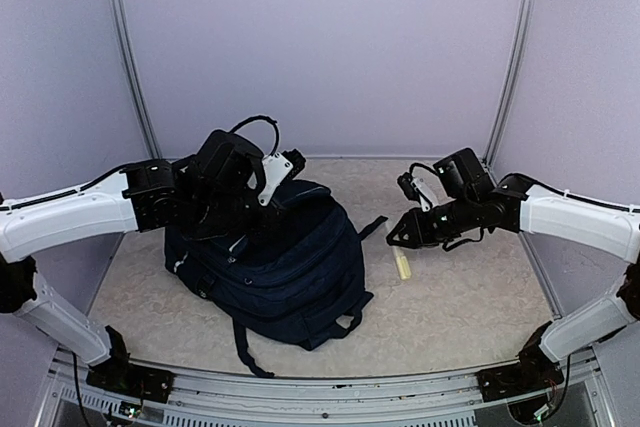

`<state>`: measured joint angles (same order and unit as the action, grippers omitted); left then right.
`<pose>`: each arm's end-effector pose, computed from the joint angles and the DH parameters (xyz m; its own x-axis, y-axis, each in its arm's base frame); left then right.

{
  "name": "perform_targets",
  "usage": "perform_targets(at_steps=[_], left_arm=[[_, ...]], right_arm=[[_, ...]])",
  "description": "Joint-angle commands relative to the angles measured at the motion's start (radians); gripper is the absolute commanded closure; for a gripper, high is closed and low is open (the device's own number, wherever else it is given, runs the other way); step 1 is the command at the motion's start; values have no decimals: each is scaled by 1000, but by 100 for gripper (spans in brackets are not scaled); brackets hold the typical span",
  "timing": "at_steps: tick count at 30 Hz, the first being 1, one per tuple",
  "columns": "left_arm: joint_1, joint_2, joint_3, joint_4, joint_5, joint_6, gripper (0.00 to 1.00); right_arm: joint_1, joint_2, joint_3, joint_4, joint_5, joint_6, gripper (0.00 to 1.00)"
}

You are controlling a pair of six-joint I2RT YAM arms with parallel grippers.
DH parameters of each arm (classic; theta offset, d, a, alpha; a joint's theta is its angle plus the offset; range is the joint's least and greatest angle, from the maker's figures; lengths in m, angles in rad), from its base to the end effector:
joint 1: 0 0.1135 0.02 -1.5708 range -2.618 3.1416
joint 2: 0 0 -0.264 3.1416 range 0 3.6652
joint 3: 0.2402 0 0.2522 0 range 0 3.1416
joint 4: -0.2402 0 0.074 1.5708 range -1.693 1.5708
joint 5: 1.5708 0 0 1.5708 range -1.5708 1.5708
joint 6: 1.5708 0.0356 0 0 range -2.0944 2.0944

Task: Pack the student bag
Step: Pick up the upper front pocket of the student bag, then place the pen in the upper front pocket of the bag.

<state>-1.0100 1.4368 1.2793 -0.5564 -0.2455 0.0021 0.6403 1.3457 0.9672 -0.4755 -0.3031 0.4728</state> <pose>0.1765 -0.2648 0.3249 -0.3467 0.5559 -0.7555 0.7245 0.6703 0.1607 0.2196 0.1769 0.2547 -0.8695 -0.1058 -0.4824 -0.3723 0.7822 0.4995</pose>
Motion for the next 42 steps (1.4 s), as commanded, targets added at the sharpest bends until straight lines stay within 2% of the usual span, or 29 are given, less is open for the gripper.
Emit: perform_targets(at_steps=[1,6,9,13,16,21,23,27,31,32,34,35,36,42], left_arm=[[-12,-100,16,98,-84,16,100],[67,-158,-14,206,-117,32,100],[84,-180,-17,243,-56,33,100],[112,-202,-23,250,-5,29,100],[146,-221,-48,251,46,17,100],[200,-259,-97,293,122,-1,100],[209,-259,-93,290,129,4,100],[217,-261,-86,285,127,14,100],[217,-263,-96,286,127,15,100],[216,-262,-100,289,132,15,100],[217,-257,-105,295,148,11,100],[217,-254,-105,299,159,9,100],[217,-252,-105,300,172,6,100],[213,-249,-107,305,215,-13,100]], right_arm=[[78,-8,101,185,-65,-5,100],[249,111,187,539,-15,-124,100],[335,224,259,703,37,-312,100],[379,352,315,852,114,-622,100],[381,399,277,1005,152,-828,100],[385,429,152,1354,155,-1121,100],[387,452,150,1373,173,-1245,100],[388,491,136,1272,209,-1473,100],[389,469,71,1283,233,-1526,100],[394,459,76,1250,239,-1520,86],[403,441,102,1174,259,-1492,49],[407,434,117,1131,266,-1475,39],[409,427,130,1096,273,-1462,34],[422,385,132,1017,335,-1385,26]])
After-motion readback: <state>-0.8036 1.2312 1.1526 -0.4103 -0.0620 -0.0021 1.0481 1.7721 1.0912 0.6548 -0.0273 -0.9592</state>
